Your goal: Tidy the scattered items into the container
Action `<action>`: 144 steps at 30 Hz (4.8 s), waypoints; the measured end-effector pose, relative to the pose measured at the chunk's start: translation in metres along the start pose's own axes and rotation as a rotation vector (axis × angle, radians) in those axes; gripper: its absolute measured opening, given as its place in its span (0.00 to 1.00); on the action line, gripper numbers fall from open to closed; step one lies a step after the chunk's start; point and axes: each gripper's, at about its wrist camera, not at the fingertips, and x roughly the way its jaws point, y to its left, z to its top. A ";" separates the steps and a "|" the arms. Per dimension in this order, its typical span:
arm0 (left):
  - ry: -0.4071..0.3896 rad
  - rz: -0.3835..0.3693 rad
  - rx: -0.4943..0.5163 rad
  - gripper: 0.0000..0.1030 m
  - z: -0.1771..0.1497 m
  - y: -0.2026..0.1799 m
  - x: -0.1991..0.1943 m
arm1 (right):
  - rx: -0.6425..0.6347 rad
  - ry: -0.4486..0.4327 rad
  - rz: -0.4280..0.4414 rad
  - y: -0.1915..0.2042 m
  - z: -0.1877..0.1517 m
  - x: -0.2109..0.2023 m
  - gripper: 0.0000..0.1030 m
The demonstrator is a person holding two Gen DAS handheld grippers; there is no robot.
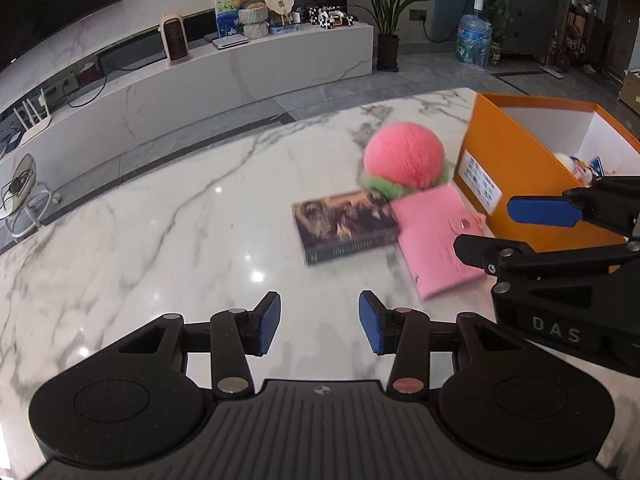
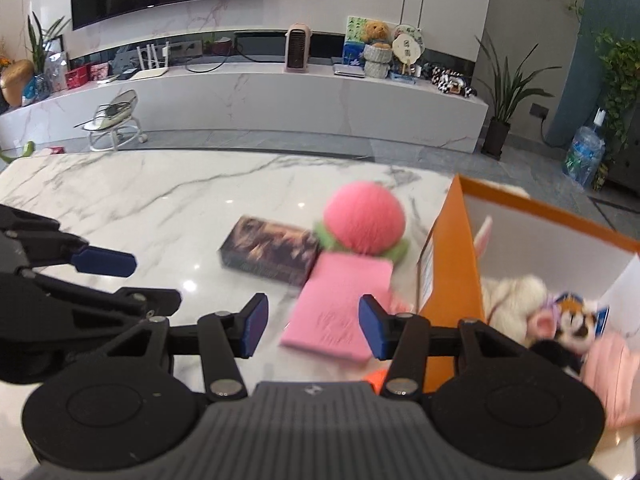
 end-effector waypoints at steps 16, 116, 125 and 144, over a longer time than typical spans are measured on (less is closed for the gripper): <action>0.051 -0.048 -0.021 0.49 -0.007 -0.008 0.017 | -0.407 0.030 -0.336 0.043 -0.065 0.000 0.43; -0.086 -0.183 0.213 0.67 0.070 -0.045 0.044 | -0.178 -0.082 -0.169 -0.059 0.033 -0.034 0.45; -0.069 -0.147 0.304 0.74 0.094 -0.077 0.103 | 0.107 0.010 -0.089 -0.138 0.045 0.013 0.45; 0.006 -0.120 0.274 0.63 0.106 -0.084 0.149 | 0.325 0.178 0.057 -0.174 0.042 0.083 0.48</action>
